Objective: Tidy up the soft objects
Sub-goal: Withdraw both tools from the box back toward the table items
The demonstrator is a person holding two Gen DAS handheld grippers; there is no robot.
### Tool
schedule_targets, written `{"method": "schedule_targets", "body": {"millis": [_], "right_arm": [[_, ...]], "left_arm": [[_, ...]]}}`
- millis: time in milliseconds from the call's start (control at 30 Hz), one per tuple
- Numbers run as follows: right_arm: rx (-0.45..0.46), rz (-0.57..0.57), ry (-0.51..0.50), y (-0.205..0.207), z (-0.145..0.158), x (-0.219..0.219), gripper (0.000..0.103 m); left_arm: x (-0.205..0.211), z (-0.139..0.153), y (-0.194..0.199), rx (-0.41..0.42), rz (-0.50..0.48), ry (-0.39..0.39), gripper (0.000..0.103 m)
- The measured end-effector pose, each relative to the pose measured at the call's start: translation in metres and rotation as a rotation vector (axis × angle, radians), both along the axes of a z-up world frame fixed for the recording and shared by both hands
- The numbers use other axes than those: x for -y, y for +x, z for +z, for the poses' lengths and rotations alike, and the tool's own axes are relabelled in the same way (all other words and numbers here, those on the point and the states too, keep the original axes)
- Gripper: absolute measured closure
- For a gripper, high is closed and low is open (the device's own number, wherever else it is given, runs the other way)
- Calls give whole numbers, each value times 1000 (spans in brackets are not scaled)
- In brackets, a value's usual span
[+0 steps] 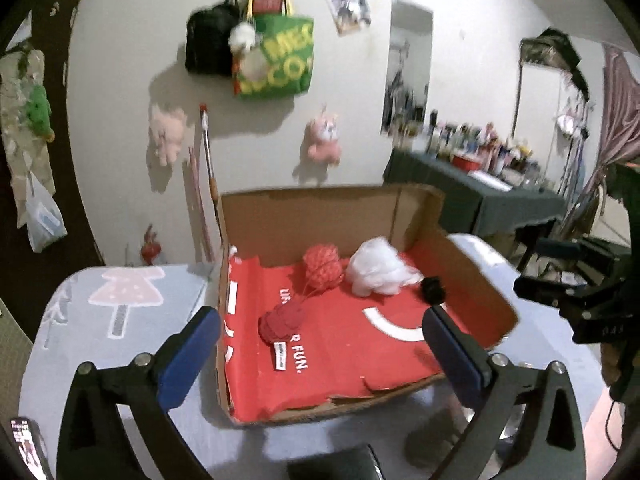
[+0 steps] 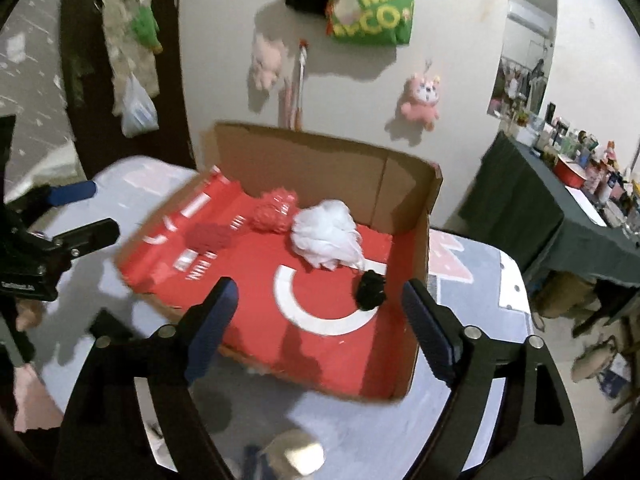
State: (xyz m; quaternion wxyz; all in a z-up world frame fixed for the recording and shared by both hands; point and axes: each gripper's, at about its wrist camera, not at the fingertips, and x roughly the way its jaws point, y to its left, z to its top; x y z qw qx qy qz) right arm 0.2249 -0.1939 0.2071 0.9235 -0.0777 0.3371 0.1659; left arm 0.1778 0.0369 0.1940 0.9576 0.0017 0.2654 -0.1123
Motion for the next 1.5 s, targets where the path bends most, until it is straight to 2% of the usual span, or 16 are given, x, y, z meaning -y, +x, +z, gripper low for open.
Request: {"method": "schedule_targets", "body": {"millis": [200,433,633,800,1033,1267,1500], "right_arm": [[122,9,49,-67,12,2,17],[240,-26,61,-121,5,3,14],[278,-69,90,-148,-14,9,13],[288,-99,96,-164,-32,12,13],[265,-119,100,-175,-67,12,13],[206,-132,99,-176,-106,9,13],[128,-121,99,-167,-132,5,13]], "left_arm": [[1,7,-48,84,2,-48,0],[7,-11,-98,185,36,-47,0],[13,-27,-120,208,44,-50,0],[21,-40,-134,226,46,-24,0],[20,-73,-138,163,41,-48,0],[20,-117,-131,55,61,-27,0],[17,-143,-126,-27,65,-11,0]]}}
